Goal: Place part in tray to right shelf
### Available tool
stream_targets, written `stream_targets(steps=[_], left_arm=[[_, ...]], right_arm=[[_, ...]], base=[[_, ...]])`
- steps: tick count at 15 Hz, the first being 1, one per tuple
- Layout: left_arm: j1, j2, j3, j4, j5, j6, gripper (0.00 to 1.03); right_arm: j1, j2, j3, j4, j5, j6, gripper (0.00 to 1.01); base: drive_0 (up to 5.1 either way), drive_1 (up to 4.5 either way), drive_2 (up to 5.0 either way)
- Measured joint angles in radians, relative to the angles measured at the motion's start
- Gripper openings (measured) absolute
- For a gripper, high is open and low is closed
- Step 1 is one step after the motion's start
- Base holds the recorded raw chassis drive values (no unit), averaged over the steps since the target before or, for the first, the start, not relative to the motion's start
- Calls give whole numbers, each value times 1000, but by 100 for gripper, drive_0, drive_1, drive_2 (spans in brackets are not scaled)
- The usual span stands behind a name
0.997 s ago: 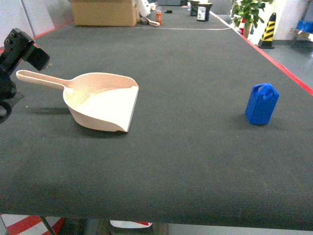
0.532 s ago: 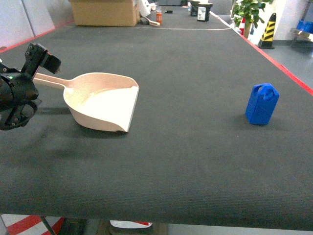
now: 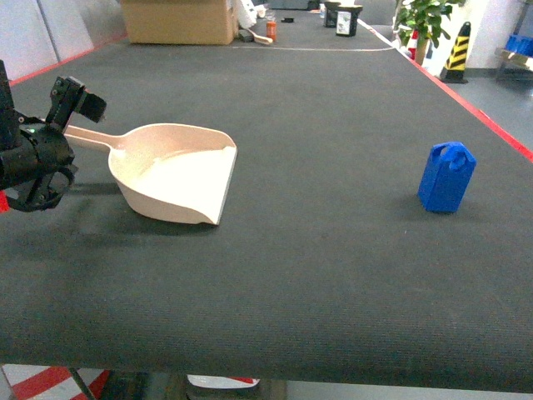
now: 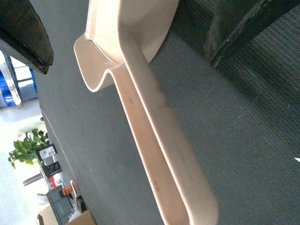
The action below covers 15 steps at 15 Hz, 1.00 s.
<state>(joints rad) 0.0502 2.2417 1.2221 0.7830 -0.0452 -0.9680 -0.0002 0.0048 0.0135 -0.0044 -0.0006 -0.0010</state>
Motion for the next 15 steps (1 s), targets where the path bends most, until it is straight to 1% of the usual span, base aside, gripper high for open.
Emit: stream_targets(steps=[6,7,8,10,12,15], left_arm=[[4,0,0,-4,-3,0,98],[4,2,-5,53,18,6,98],[4,3,6,64,29,11,98],[4,26,66,43,33,11,98],[5,60,100,14,38,12,98],[13,92,135,3,38,11,98]], right_arm=[[0,0,0,0,0,0,98],[0,0,0,0,0,0,98],[0,0,0,0,0,0,98],[0,0,0,0,0,0,98],[0,0,0,0,0,0,98],[0,0,0,0,0,0,98]], base=[[0,0,0],[0,0,0],[0,0,0],[0,0,0],[0,0,0],[0,0,0]])
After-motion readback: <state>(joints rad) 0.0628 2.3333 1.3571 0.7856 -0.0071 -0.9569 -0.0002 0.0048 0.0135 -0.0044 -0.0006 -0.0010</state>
